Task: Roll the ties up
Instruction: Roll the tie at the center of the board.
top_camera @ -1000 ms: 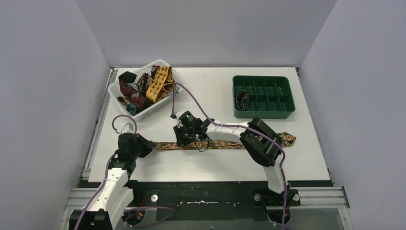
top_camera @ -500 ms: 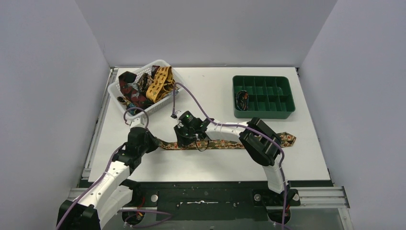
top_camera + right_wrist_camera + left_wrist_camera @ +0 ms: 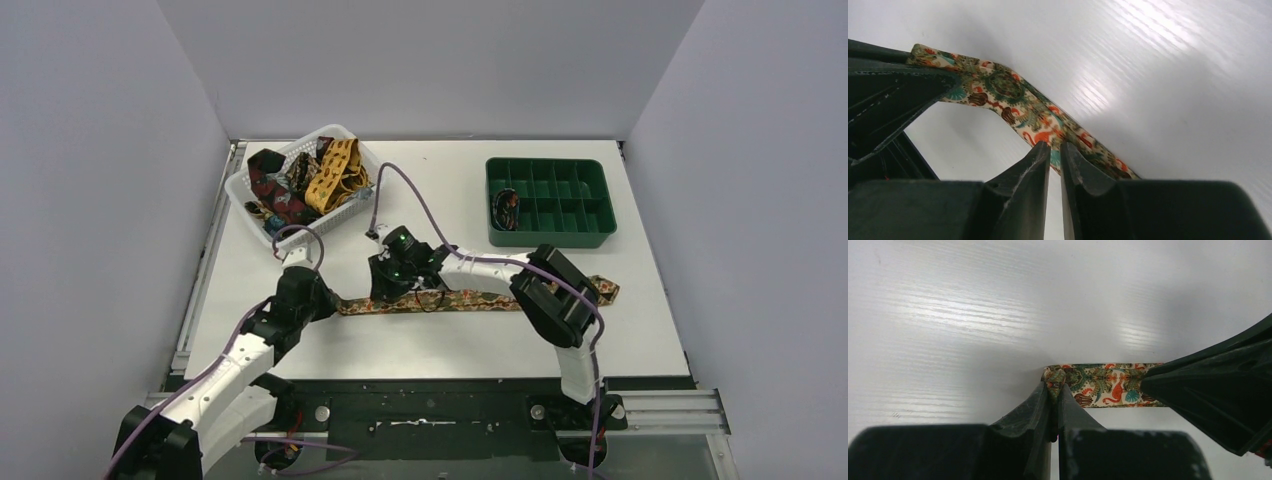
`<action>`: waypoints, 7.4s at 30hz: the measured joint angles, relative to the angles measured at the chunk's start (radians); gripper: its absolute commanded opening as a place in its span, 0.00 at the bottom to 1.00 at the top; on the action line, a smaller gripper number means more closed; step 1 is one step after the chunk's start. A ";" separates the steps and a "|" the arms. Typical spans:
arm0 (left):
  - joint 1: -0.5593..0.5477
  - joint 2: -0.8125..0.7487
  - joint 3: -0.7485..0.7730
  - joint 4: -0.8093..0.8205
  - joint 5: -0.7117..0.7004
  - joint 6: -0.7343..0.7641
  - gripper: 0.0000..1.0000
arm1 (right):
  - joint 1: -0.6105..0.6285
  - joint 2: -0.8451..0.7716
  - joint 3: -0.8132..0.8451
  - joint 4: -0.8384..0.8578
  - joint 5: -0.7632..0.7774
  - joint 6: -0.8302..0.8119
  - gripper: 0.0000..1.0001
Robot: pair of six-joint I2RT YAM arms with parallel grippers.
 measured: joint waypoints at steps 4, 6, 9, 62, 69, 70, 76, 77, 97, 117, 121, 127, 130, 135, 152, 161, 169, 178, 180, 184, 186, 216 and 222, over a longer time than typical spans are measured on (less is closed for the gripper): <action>-0.026 0.013 0.011 0.013 -0.007 0.005 0.00 | -0.046 -0.100 -0.107 0.037 0.032 0.027 0.22; -0.041 0.025 0.014 0.023 -0.010 0.005 0.00 | -0.074 -0.163 -0.159 0.057 0.058 0.043 0.24; -0.073 0.060 0.023 0.036 -0.017 0.006 0.00 | -0.116 -0.244 -0.206 0.084 0.093 0.066 0.32; -0.269 0.434 0.206 0.229 0.215 0.046 0.38 | -0.244 -0.472 -0.393 0.117 0.161 0.085 0.59; -0.260 0.266 0.206 0.218 0.211 0.003 0.50 | -0.260 -0.464 -0.393 0.165 0.056 0.106 0.59; -0.253 0.228 0.205 0.217 0.208 -0.003 0.51 | -0.260 -0.454 -0.393 0.184 0.035 0.116 0.58; -0.105 0.109 0.145 0.216 0.227 -0.053 0.53 | -0.229 -0.351 -0.393 0.263 -0.071 0.172 0.54; -0.074 0.109 0.123 0.209 0.239 -0.063 0.53 | -0.217 -0.331 -0.393 0.269 -0.085 0.176 0.56; 0.171 -0.116 -0.019 0.031 0.305 -0.217 0.68 | -0.100 -0.107 -0.222 0.254 -0.311 -0.697 0.87; 0.221 -0.127 -0.049 -0.005 0.388 -0.220 0.72 | -0.089 0.019 -0.164 0.251 -0.417 -0.948 0.40; 0.222 -0.118 -0.064 -0.003 0.404 -0.220 0.72 | -0.085 0.018 -0.175 0.264 -0.424 -0.957 0.41; 0.225 -0.119 -0.077 0.007 0.423 -0.221 0.72 | -0.061 0.002 -0.213 0.298 -0.433 -0.957 0.46; 0.226 -0.122 -0.079 0.007 0.425 -0.227 0.72 | -0.043 -0.005 -0.218 0.291 -0.436 -0.958 0.66; 0.227 -0.151 -0.086 0.008 0.425 -0.239 0.75 | -0.034 -0.042 -0.232 0.258 -0.403 -0.945 0.82; 0.259 -0.251 -0.154 0.034 0.422 -0.299 0.97 | -0.233 -0.629 -0.365 0.265 0.127 -0.241 0.86; 0.264 -0.254 -0.167 0.027 0.427 -0.318 0.83 | -0.130 -0.496 -0.539 0.293 0.076 0.194 0.54; 0.265 -0.168 -0.167 0.088 0.511 -0.302 0.53 | -0.034 -0.373 -0.457 0.300 0.042 0.285 0.27; 0.264 -0.013 -0.171 0.204 0.602 -0.275 0.52 | -0.029 -0.261 -0.400 0.286 -0.006 0.309 0.19; 0.264 -0.001 -0.174 0.223 0.614 -0.268 0.52 | -0.027 -0.248 -0.394 0.282 -0.014 0.309 0.19; 0.264 0.011 -0.174 0.246 0.624 -0.261 0.52 | -0.027 -0.232 -0.372 0.260 -0.025 0.307 0.17; 0.264 0.024 -0.174 0.259 0.628 -0.258 0.51 | -0.026 -0.222 -0.354 0.251 -0.029 0.307 0.17; 0.179 0.279 -0.176 0.505 0.648 -0.231 0.46 | -0.049 -0.106 -0.272 0.153 -0.061 0.276 0.15; 0.179 0.280 -0.185 0.525 0.660 -0.214 0.46 | -0.058 -0.101 -0.270 0.153 -0.084 0.281 0.15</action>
